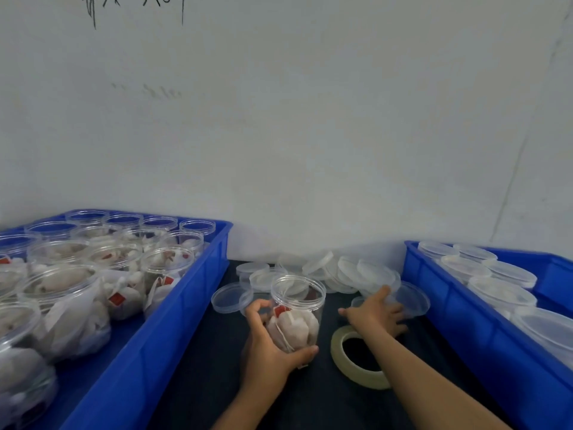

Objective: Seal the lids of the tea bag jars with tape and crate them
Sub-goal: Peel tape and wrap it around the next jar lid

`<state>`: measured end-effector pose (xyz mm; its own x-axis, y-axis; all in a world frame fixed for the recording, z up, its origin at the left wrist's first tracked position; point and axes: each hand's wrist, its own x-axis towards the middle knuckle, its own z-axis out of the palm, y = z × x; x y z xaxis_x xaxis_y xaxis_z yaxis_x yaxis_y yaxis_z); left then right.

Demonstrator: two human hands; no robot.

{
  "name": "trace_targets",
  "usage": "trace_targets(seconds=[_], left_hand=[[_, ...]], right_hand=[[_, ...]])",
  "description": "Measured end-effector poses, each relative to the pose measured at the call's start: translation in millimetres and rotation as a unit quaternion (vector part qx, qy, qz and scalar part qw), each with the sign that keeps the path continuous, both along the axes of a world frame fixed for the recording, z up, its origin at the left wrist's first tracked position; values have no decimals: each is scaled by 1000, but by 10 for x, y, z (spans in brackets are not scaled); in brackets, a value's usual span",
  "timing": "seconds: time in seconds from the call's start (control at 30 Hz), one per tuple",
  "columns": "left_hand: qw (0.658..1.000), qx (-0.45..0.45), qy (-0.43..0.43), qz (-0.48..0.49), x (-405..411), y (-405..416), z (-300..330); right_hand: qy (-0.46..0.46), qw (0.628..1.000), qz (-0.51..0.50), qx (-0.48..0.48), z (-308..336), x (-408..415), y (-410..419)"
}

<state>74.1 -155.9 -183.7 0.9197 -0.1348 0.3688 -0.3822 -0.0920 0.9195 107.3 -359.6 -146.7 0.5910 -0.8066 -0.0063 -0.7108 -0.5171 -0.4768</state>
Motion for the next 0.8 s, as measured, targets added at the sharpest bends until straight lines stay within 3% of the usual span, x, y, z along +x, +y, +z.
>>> trace_targets(seconds=[0.23, 0.4, 0.5, 0.6, 0.8], left_hand=[[1000, 7, -19, -8, -16, 0, 13], [999, -26, -17, -9, 3, 12, -9], [999, -41, -33, -10, 15, 29, -7], [997, -37, -51, -39, -6, 55, 48], [994, 0, -51, -98, -99, 88, 66]], right_hand=[[1, 1000, 4, -23, -33, -17, -88], [-115, 989, 90, 27, 100, -137, -44], [-237, 948, 203, 59, 164, -373, -1], [-299, 905, 287, 93, 151, -678, 6], [-292, 844, 350, 281, 93, -1116, -3]])
